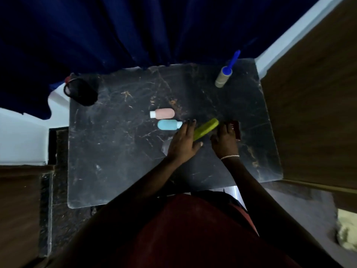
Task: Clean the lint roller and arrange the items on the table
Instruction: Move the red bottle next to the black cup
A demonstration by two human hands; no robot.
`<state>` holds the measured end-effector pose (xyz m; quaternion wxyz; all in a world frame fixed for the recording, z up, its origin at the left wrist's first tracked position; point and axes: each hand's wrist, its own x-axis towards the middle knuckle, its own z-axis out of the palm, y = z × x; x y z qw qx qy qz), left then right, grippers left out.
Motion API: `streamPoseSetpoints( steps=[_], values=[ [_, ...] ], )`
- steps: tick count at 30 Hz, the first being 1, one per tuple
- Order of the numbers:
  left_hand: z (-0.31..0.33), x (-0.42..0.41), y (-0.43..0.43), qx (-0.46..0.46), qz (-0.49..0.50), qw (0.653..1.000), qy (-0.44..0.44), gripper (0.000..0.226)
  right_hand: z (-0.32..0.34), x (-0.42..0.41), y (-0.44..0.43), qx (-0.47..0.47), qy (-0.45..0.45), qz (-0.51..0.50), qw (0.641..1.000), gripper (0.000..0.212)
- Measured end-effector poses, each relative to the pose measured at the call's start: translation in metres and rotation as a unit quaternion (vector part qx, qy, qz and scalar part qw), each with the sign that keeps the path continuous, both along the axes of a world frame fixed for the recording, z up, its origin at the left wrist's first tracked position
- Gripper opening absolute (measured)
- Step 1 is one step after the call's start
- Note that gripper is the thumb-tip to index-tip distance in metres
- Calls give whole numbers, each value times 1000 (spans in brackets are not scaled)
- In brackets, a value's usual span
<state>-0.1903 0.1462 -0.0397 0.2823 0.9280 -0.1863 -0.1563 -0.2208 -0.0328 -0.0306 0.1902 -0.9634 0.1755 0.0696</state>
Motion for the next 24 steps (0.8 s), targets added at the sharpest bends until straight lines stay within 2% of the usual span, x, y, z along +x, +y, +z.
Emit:
streamPoseSetpoints(
  steps=[4, 7, 11, 15, 20, 24],
  values=[
    [-3, -2, -54, -4, -7, 999, 47, 87, -5, -8, -45, 18, -11, -44, 999, 62],
    [-7, -4, -87, -3, -1, 996, 86, 83, -11, -9, -73, 65, 36, -100, 992, 73],
    [-12, -3, -129, -25, 30, 989, 141, 78, -21, -6, -97, 77, 47, -90, 992, 54],
    [-15, 2, -157, -48, 90, 979, 177, 64, -26, -2, -109, 168, 59, -136, 975, 47],
    [-13, 5, -175, -168, 211, 932, 241, 51, -31, 1, -119, 242, 66, -132, 959, 41],
    [-14, 1, -177, -197, 243, 912, 265, 51, -28, 1, -122, 310, 32, -142, 939, 48]
  ],
)
